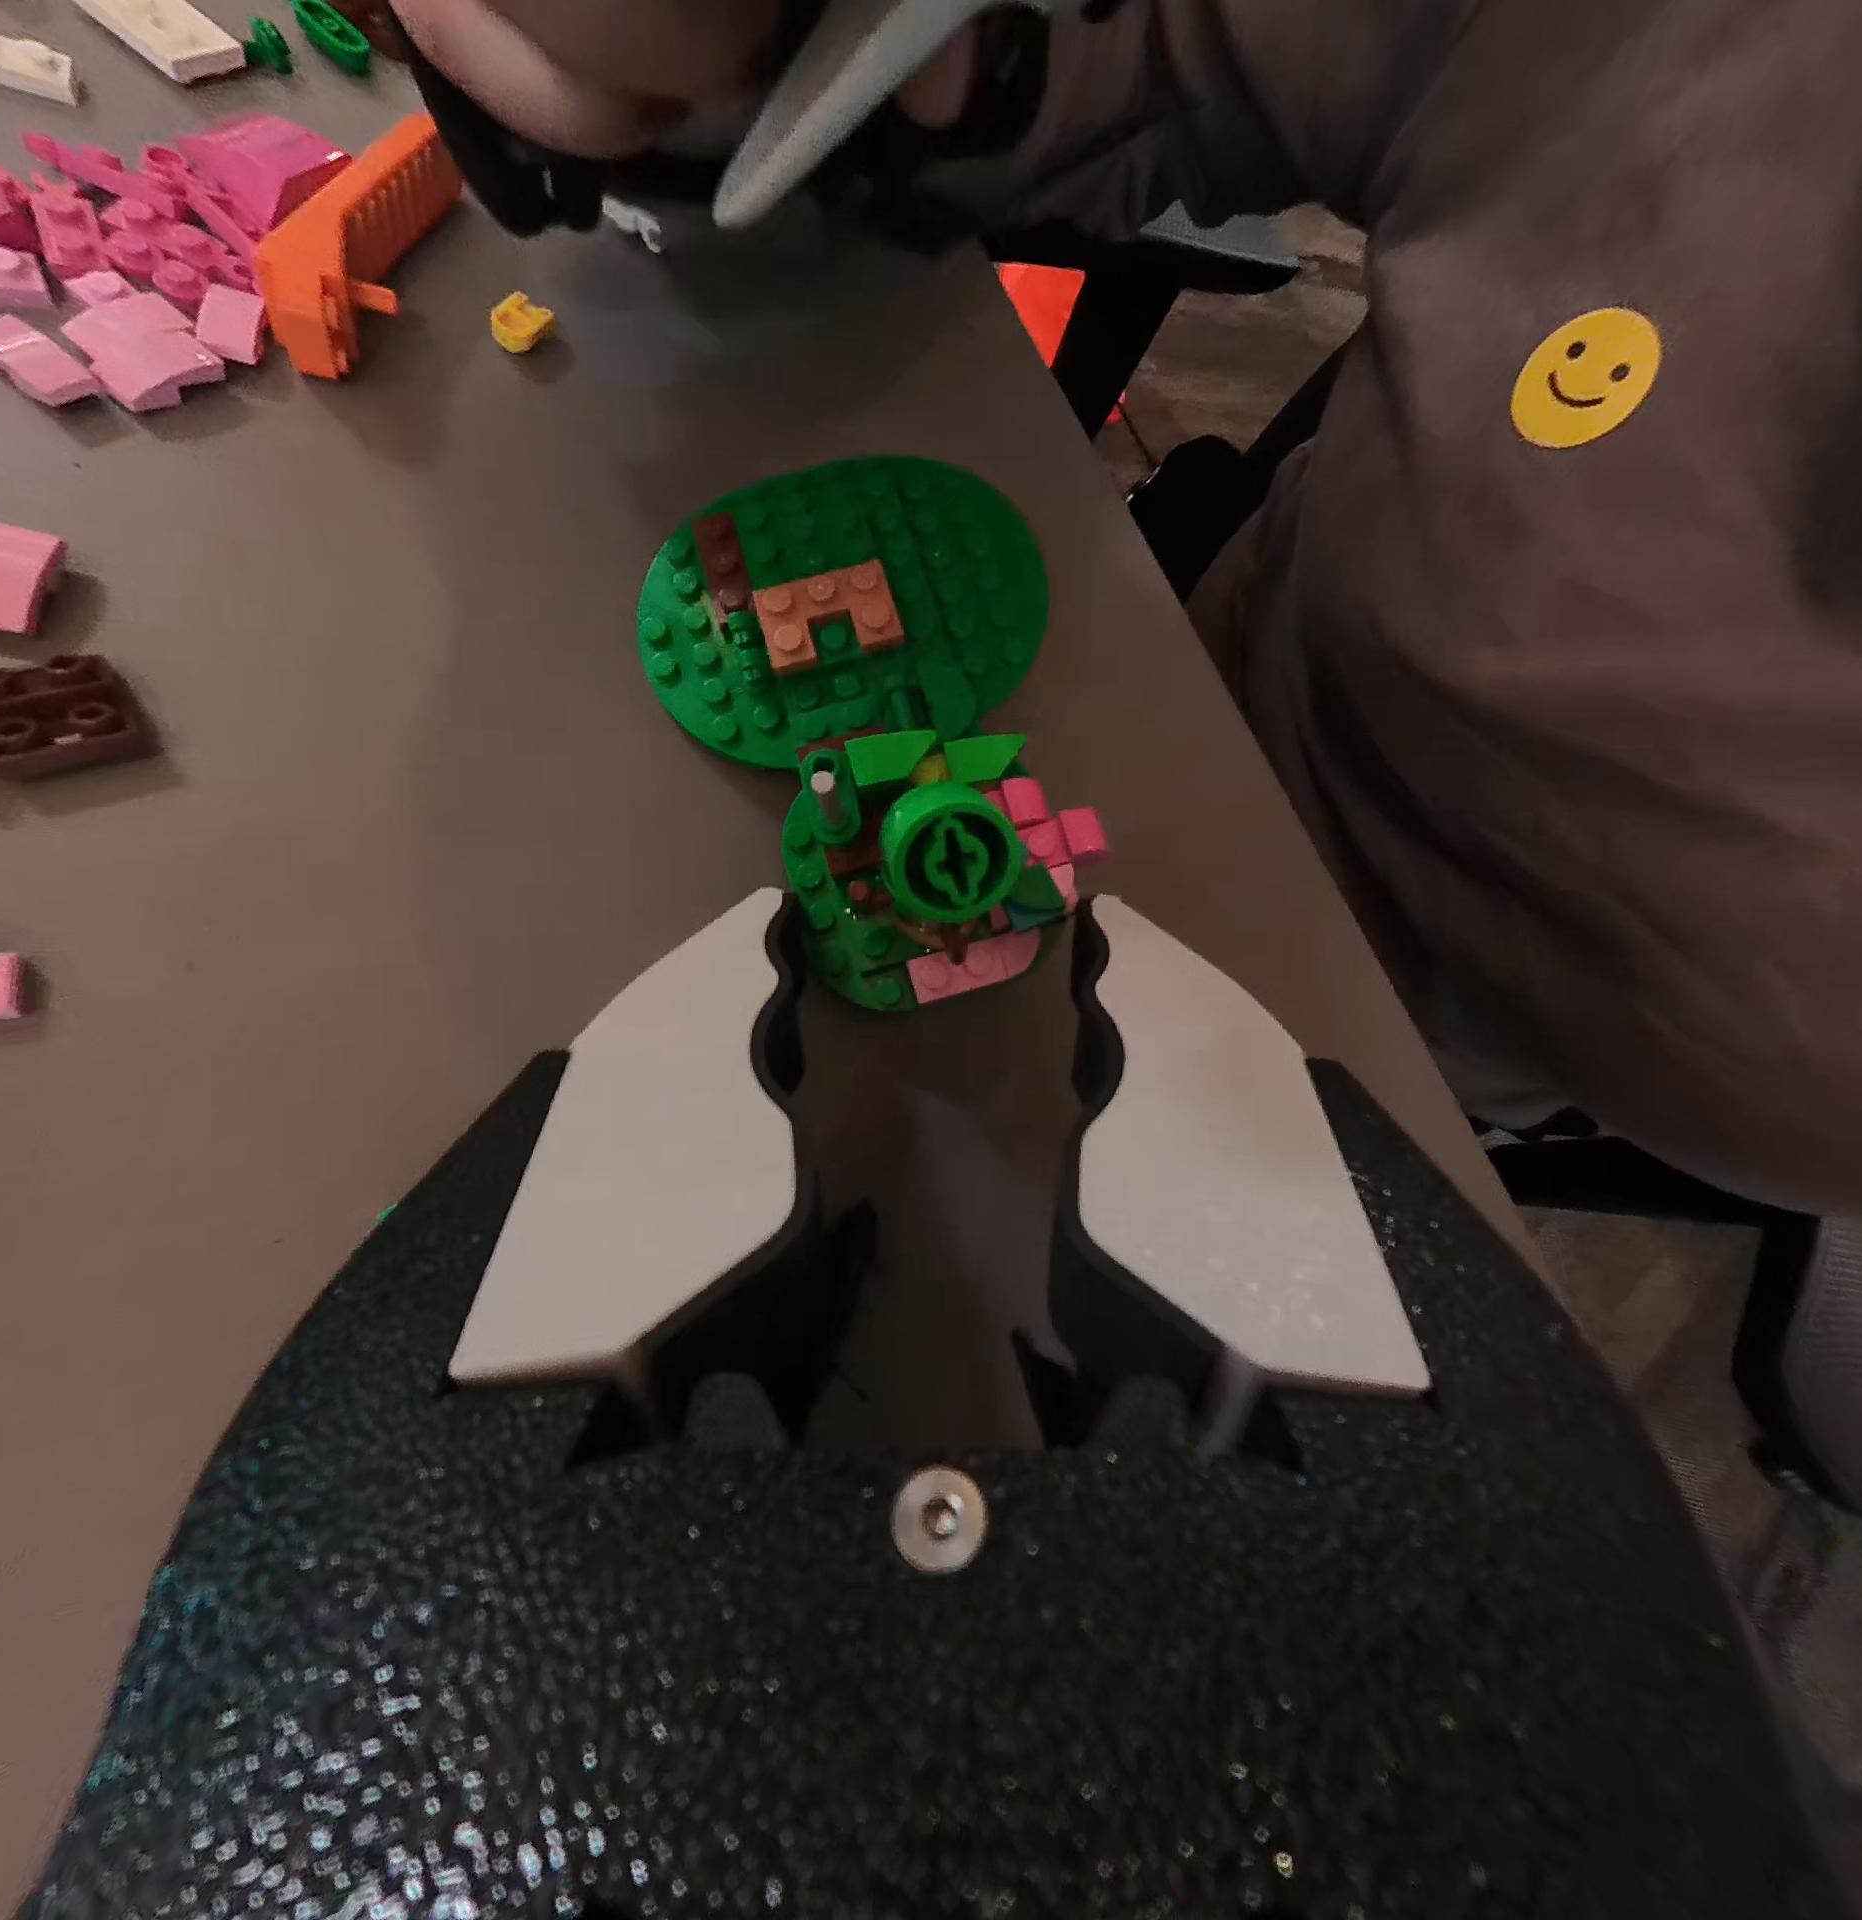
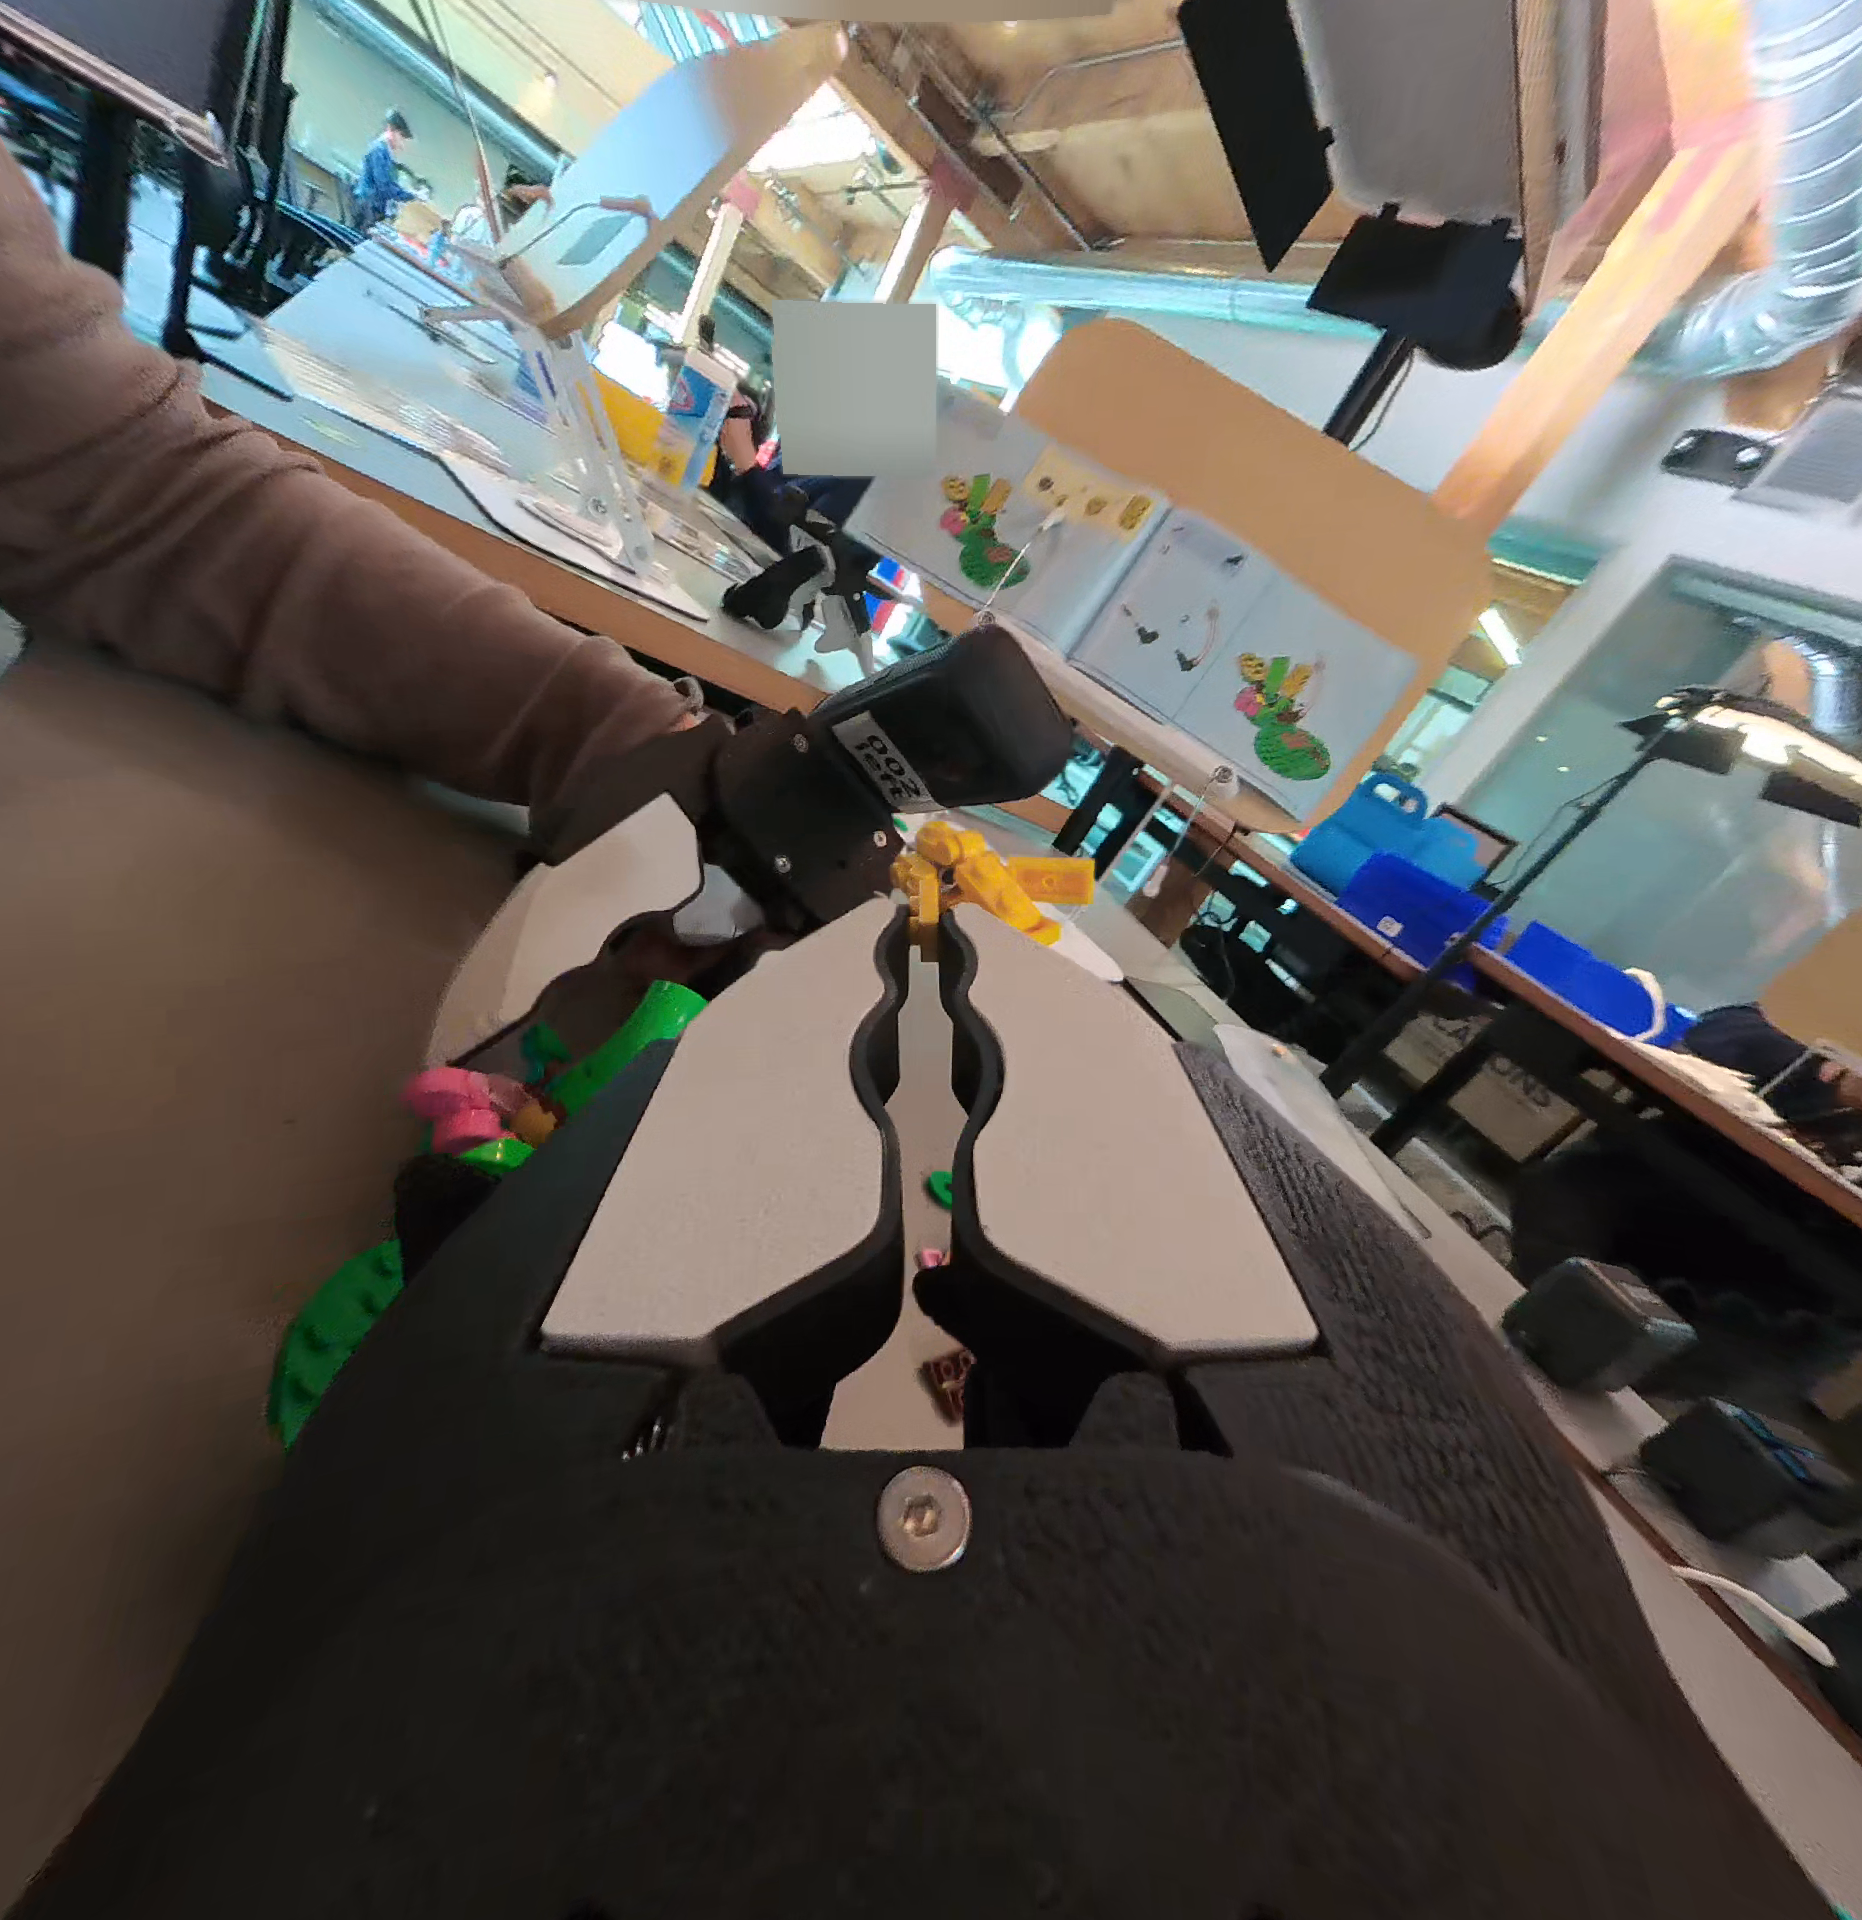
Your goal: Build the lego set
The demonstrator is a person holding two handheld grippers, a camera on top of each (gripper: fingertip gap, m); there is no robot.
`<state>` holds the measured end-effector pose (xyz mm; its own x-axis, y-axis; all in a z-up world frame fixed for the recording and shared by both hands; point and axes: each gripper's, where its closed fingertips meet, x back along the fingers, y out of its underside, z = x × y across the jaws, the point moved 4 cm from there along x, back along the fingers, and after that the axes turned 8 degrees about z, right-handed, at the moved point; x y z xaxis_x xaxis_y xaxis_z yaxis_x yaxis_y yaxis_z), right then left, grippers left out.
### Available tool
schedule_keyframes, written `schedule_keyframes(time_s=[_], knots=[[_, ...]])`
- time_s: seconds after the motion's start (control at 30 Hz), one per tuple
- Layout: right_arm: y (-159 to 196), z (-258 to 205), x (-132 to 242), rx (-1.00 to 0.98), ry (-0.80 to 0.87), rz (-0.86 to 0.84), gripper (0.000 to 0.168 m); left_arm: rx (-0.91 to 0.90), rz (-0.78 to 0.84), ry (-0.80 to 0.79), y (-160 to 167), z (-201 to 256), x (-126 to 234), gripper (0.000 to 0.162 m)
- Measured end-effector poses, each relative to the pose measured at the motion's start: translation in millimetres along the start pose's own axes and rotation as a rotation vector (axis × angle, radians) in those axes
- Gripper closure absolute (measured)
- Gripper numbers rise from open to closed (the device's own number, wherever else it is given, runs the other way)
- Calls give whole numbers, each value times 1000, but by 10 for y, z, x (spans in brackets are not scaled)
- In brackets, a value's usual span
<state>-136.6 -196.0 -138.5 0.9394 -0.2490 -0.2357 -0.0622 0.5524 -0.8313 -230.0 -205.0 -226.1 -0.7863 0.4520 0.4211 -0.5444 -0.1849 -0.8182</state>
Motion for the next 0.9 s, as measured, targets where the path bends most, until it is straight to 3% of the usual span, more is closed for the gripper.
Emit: schedule_keyframes(time_s=[0.4,0.9], knots=[[146,-16,24,181,155,-31,165,15,6,10,-4,-2,5,112],[183,-22,15,173,153,-44,165,18,8,5,-5,-5,5,112]])
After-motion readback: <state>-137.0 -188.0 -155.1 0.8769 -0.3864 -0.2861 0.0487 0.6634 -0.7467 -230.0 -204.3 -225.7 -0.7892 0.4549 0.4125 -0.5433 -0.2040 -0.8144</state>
